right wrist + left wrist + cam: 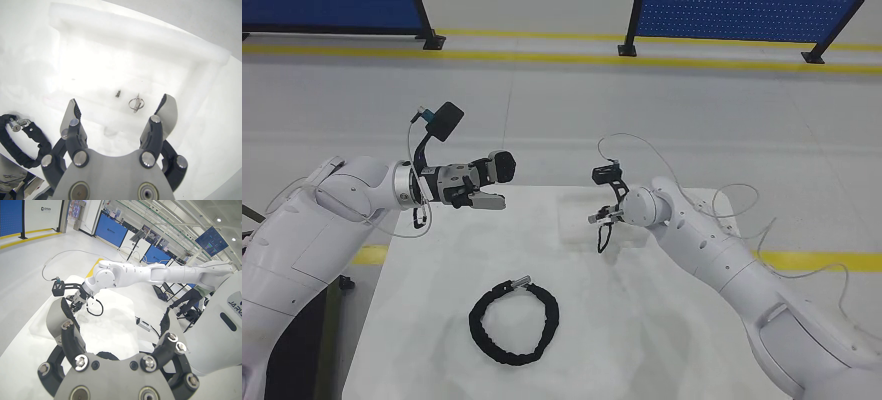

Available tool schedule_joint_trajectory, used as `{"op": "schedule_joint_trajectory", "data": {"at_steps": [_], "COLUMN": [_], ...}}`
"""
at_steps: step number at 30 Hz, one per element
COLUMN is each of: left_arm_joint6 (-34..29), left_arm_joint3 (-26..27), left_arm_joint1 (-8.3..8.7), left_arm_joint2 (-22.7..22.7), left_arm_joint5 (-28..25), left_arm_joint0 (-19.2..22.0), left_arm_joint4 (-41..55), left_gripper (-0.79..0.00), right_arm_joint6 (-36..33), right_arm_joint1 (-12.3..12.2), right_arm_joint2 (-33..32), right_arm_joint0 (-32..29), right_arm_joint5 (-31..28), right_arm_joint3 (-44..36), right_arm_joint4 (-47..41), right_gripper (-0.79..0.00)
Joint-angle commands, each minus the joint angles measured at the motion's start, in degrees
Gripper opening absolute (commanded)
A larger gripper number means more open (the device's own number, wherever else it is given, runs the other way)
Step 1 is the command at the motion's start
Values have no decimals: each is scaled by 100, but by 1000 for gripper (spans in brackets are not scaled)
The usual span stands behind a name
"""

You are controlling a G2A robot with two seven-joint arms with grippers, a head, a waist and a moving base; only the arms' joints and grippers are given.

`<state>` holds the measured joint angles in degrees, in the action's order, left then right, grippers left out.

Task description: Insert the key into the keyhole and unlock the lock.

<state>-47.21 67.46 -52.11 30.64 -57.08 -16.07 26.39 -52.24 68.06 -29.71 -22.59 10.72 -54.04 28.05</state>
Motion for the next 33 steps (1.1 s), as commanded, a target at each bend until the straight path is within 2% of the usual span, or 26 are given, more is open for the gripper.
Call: {"op": "schedule_joint_trajectory", "data": {"at_steps": [1, 4, 17, 33], "left_arm_joint6": [0, 0, 0, 0], "left_arm_joint3": [0, 0, 0, 0], "left_arm_joint1": [0, 0, 0, 0], "left_arm_joint2": [0, 0, 0, 0], "left_arm_joint5": [0, 0, 0, 0], "left_arm_joint0": [0, 0, 0, 0], "left_arm_joint4": [0, 0, 0, 0], "left_gripper": [0, 0, 0, 0], "right_arm_joint6": [-58, -127, -278, -335], "right_arm_joint1": [40, 107, 313, 568], "right_arm_joint2": [39, 84, 50, -31], "right_arm_joint0": [17, 48, 93, 155], "right_arm_joint5": [143, 236, 260, 298], "right_arm_joint3": [64, 150, 386, 901], "right_arm_joint4": [115, 249, 486, 647], "right_gripper": [-326, -394, -471, -634]}}
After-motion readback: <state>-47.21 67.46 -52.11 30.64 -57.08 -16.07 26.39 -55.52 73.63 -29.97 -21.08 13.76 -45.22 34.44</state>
